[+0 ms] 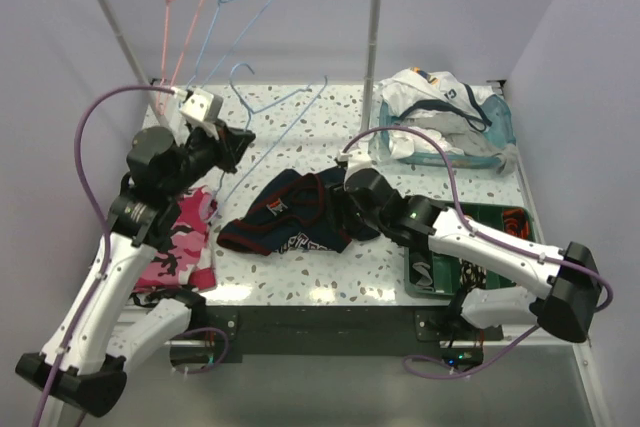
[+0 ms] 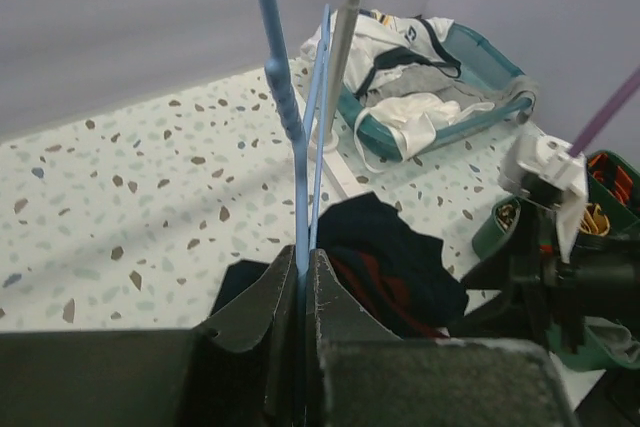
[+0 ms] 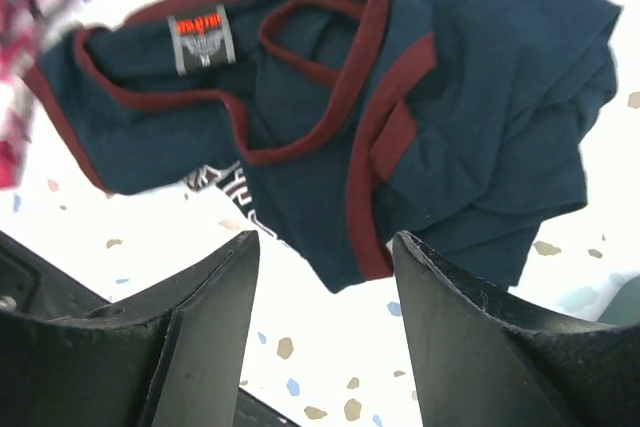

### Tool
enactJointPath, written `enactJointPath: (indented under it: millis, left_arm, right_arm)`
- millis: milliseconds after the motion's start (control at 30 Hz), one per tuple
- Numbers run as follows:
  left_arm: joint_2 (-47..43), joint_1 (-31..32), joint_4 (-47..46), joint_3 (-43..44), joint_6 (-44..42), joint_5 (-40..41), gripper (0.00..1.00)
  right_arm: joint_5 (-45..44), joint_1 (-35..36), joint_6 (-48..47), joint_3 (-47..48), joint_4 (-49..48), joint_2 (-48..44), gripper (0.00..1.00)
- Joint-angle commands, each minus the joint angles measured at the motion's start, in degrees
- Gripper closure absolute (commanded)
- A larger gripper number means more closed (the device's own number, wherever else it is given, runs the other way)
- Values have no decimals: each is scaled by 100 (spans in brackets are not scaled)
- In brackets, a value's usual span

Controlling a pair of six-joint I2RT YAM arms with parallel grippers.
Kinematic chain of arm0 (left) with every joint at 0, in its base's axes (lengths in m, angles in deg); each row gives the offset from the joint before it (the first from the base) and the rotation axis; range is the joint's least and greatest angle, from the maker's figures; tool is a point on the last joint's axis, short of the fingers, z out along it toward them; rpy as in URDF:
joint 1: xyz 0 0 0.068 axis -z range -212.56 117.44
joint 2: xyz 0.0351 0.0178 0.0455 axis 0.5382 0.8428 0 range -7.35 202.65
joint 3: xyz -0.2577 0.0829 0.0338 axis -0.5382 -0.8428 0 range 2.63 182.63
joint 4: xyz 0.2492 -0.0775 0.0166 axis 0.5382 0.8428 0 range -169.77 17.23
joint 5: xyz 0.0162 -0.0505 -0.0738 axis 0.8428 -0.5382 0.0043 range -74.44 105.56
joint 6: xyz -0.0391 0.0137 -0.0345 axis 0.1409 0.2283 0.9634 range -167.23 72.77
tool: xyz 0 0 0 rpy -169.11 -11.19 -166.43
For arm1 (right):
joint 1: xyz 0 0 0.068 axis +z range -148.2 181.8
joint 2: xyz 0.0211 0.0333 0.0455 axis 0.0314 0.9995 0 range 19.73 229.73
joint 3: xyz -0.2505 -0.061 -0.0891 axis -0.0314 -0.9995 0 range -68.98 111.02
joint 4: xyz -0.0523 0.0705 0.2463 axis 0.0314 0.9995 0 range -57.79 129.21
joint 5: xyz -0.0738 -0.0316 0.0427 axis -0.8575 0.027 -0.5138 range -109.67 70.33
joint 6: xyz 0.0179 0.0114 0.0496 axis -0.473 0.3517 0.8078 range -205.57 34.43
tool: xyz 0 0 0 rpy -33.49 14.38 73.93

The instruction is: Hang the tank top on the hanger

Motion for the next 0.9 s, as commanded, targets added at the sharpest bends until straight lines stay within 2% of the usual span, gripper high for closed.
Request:
enactJointPath:
  millis: [0,67,200,300,433,867]
  left_arm:
    - [-725,123,656,-594,487,378,100]
    - [-850,132,886,-603,514,485,100]
    - [-1131,132,1473,-550,567,722,100]
    - [-1175,132,2132,-375,584,1283,100]
    - [-1360,132,2495,-252,681,1382,100]
    - [-1659,141,2969,-313,646,1180,100]
  right_arm:
    - [-703,83,-155,491,53,611,42]
    - [-905,83,-252,902,-70,901,48]
    - [-942,-48,-542,1809,44,2146,55]
    - [-670,-154,-517,2179,-87,2693,56]
    - [-835,-163,-473,2548,-1,3273,57]
    - [-1556,-304,-534,2751,158,3671,60]
